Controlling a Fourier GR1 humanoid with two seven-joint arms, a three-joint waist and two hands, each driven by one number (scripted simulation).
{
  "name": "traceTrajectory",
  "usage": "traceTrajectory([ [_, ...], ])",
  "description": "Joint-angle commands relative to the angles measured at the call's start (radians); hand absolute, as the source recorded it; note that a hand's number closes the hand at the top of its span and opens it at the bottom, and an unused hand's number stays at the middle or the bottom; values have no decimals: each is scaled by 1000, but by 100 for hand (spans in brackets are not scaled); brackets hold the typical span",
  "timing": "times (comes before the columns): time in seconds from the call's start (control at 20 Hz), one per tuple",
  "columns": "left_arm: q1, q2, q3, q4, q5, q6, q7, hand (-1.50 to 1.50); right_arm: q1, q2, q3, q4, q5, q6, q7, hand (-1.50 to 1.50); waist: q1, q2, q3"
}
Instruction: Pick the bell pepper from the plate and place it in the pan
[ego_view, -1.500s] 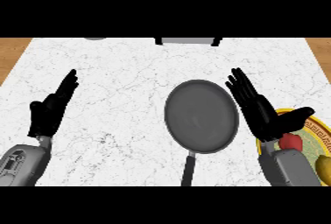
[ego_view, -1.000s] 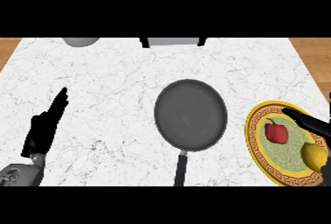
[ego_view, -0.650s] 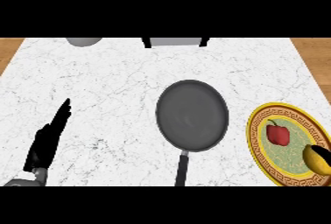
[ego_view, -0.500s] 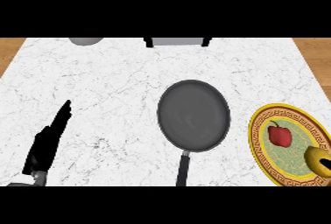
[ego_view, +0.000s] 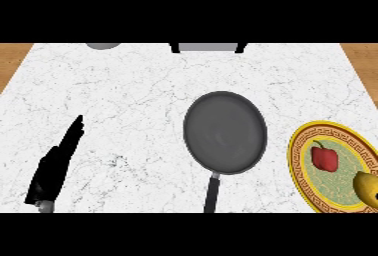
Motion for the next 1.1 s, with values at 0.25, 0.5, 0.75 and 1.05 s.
traceTrajectory([
  [0.25,23,-36,-4,-40,-47,-5,29,0,-226,-68,80,-14,10,149,348,-150,8,2,1],
  [0.5,66,-37,15,-69,-44,-29,18,0,-338,-92,91,100,-26,275,405,-150,11,2,2],
  [0.75,38,-59,4,-89,-75,-17,58,0,-425,-110,182,100,-14,368,562,-150,12,2,1],
  [1.05,6,-20,93,-1,-21,-104,5,0,-480,-52,269,178,23,405,612,-150,7,3,1],
])
